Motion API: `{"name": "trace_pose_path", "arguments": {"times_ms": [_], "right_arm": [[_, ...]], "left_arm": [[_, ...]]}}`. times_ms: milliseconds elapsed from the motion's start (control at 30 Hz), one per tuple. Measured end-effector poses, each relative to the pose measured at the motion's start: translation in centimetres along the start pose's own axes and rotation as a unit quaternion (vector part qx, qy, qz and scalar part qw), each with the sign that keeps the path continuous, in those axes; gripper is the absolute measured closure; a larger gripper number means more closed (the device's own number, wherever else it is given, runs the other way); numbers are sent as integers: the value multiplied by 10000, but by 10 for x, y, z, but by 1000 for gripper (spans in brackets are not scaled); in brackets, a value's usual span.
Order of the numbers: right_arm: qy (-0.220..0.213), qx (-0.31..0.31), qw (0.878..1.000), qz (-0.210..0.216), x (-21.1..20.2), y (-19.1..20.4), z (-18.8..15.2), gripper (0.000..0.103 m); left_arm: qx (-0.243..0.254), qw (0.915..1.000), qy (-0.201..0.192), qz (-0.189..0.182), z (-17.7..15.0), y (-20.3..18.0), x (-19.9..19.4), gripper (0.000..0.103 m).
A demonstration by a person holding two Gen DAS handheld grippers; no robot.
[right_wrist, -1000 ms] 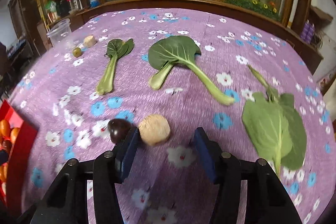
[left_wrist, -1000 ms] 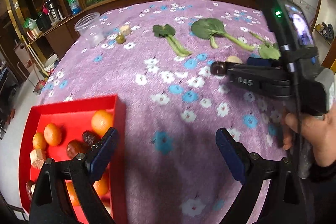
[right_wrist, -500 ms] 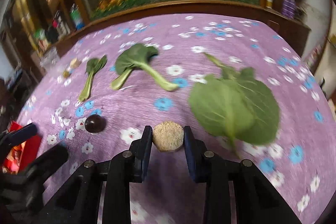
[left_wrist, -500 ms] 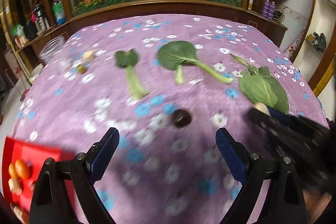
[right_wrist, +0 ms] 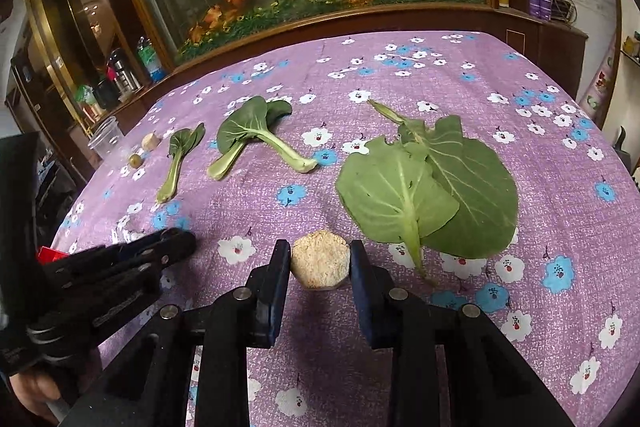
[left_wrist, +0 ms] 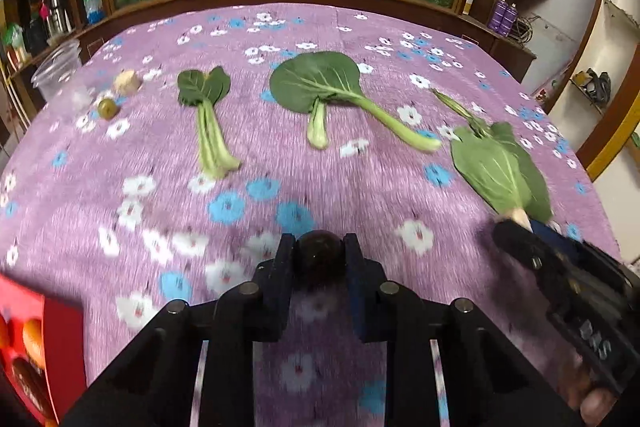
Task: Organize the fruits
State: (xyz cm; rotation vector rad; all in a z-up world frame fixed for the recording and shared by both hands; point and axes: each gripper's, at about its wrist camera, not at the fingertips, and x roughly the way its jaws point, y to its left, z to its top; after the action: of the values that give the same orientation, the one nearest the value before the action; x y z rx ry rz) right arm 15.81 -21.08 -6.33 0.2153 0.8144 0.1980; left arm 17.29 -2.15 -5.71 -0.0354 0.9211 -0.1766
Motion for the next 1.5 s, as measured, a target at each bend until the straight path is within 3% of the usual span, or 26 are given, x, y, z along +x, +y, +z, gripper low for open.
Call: {"name": "trace_pose_path", "arguments": {"times_ms": [367, 733, 1000, 1500], "right_arm": [[126, -310, 9993, -156, -6, 21, -9, 72], [247, -770, 9963, -288, -54, 62, -64, 72], [197, -686, 9961, -519, -79, 73, -92, 72], [-36, -536, 9960, -720, -98, 80, -103, 71]], "left_arm": [[129, 9996, -175, -164, -66, -3, -68, 81], [69, 9998, -189, -50, -115, 8, -105, 81], [52, 9995, -279, -98, -133, 9, -116, 80], [245, 9986, -466, 61, -141, 4, -122, 80]]}}
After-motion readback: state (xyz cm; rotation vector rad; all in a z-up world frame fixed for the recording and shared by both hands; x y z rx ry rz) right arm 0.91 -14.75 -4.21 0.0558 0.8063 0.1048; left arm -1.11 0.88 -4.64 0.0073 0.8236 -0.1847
